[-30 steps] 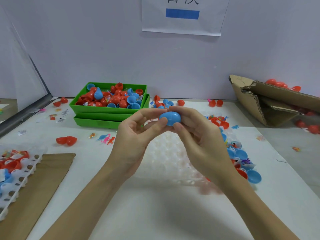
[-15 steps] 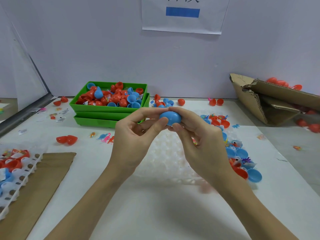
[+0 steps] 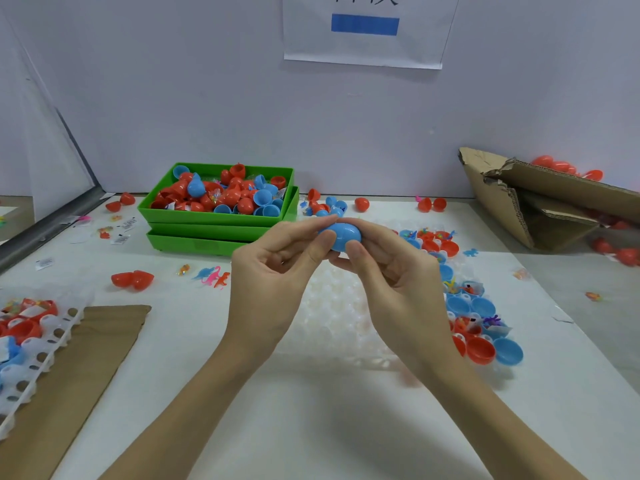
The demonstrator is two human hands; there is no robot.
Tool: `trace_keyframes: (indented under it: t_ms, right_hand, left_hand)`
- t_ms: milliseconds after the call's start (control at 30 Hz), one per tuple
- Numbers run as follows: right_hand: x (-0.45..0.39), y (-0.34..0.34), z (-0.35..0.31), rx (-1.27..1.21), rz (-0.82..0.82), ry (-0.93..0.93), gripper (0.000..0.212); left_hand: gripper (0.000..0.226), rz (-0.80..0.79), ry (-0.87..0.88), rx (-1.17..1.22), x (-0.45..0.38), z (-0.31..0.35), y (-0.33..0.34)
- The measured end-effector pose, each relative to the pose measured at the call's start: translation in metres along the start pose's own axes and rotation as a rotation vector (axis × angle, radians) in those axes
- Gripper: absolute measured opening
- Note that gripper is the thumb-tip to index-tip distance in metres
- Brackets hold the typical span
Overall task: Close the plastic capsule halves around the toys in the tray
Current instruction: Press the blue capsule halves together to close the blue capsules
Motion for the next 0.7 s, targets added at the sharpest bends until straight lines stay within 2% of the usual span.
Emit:
trace_keyframes:
  t_ms: [100,200,333,633,700]
  right_hand:
    - [0.0,-0.001,0.001,-0.099,-0.001,0.031,0.03]
    - [0.0,0.001,0.002,-0.212,-0.034,0.087,0.029]
    - [0.003,0.009,0.01,-0.383,-0.118,0.222,0.03]
    - [0.008,0.016,0.018,-0.33,-0.141,0.306,0.03]
    - [0.007,0.017,0.017,-0.386,-0.156,0.338,0.029]
  left_hand:
    - [0.031,-0.072,0.13,-0.099,0.001,0.009,0.007]
    - [0.051,-0.176,0.299,-0.349,0.006,0.017,0.018]
    - [0.061,-0.138,0.457,-0.633,0.013,0.024,0.021]
    - [0.043,-0.064,0.418,-0.641,0.014,0.023,0.013]
    - [0.042,-0.075,0.385,-0.613,0.013,0.021,0.012]
Point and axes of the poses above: each hand's wrist, its own x-axis away from the middle knuckle, its own y-axis out of the palm, z = x × y, the point moved 7 cm from there along -x, towards the middle knuckle, and after that the axes turned 11 degrees about y, right-handed, at the moved point
